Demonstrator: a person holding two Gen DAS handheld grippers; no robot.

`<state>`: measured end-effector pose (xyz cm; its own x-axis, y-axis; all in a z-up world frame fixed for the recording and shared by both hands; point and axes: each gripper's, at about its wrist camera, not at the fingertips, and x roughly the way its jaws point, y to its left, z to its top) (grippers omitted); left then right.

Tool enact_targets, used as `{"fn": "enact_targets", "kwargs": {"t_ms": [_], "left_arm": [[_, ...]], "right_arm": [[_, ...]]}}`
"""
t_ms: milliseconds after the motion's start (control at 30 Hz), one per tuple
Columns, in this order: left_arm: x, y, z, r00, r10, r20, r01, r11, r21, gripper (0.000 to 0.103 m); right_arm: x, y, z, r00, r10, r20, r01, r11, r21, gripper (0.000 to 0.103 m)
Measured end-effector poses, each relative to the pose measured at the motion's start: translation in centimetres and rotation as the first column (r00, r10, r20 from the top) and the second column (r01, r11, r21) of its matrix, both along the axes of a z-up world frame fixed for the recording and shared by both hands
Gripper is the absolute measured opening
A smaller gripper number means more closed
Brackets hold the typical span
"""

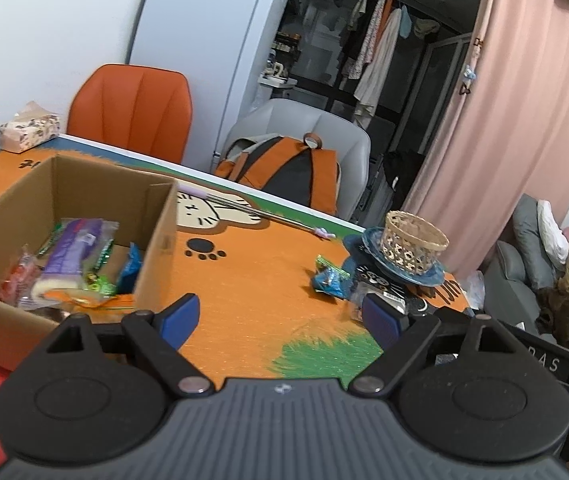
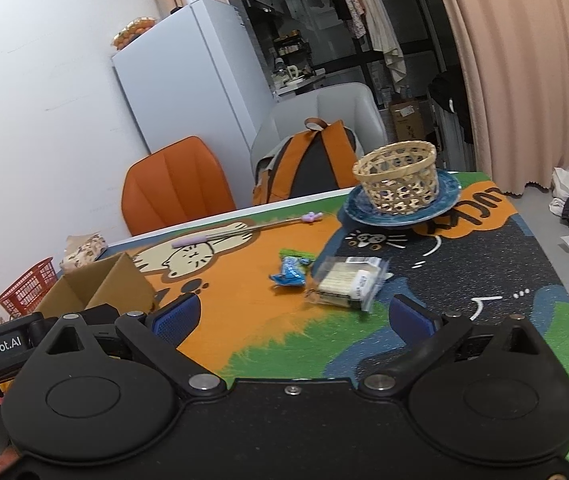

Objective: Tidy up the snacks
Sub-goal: 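Withdraw both tools from the box toward the last snacks by the basket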

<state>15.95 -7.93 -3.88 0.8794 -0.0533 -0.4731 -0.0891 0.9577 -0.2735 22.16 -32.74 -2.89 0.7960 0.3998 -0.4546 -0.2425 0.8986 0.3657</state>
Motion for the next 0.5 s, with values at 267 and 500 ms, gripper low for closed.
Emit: {"fn": "enact_targets", "kwargs": {"t_ms": [267,500], "left_arm": [[1.7,-1.7,-1.0,0.999,-0.04,-0.012,0.04,0.999,0.003,0.086],[3.7,-2.0,-1.5,0.999,-0.031,-0.027,0.031,1.0,0.0,0.084]], "right_arm": [[1.5,-1.5,-0.9,0.999,-0.027,-0.028,0.027,1.0,0.001,0.096],[3.9,-1.0,-1.3,0.998,-0.016,-0.059,0.016,1.0,-0.01,0.096]]}}
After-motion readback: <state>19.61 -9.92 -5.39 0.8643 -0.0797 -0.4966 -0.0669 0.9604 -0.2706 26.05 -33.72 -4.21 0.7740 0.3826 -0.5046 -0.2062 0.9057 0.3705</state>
